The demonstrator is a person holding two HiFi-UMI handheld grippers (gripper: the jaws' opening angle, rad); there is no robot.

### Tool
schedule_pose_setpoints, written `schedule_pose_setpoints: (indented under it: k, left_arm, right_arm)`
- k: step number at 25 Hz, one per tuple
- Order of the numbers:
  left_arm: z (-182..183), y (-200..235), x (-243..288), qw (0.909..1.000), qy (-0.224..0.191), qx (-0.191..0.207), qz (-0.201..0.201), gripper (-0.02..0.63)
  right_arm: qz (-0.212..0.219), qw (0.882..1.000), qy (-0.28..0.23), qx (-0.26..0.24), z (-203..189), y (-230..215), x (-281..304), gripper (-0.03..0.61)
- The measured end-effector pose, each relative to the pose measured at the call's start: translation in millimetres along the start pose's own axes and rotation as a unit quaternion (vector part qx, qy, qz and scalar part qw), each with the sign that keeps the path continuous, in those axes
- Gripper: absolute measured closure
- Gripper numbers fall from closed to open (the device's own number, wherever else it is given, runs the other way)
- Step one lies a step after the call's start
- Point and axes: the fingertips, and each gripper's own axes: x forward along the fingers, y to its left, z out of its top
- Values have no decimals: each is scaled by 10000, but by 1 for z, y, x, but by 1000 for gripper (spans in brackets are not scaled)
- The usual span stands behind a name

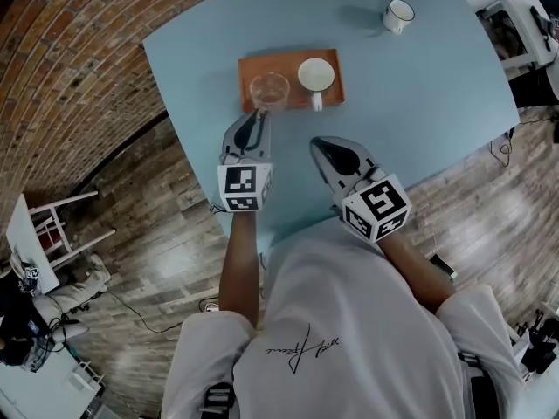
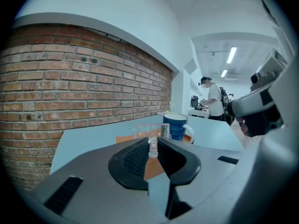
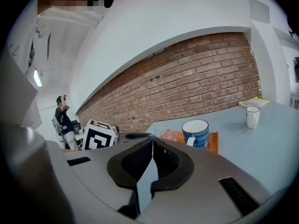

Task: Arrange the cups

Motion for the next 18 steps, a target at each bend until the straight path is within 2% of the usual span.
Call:
schedule_pose_setpoints:
  k: [11,18]
  left_arm:
    - [6,0,10,9986,-227,-223,415,560]
    - [6,3,16,9966,-327,-225,717,560]
  right_arm:
    - [-107,9998,84,-128,-1,-12,-16,555]
    - [-73,9996,184,-213,-3,-14,-16,555]
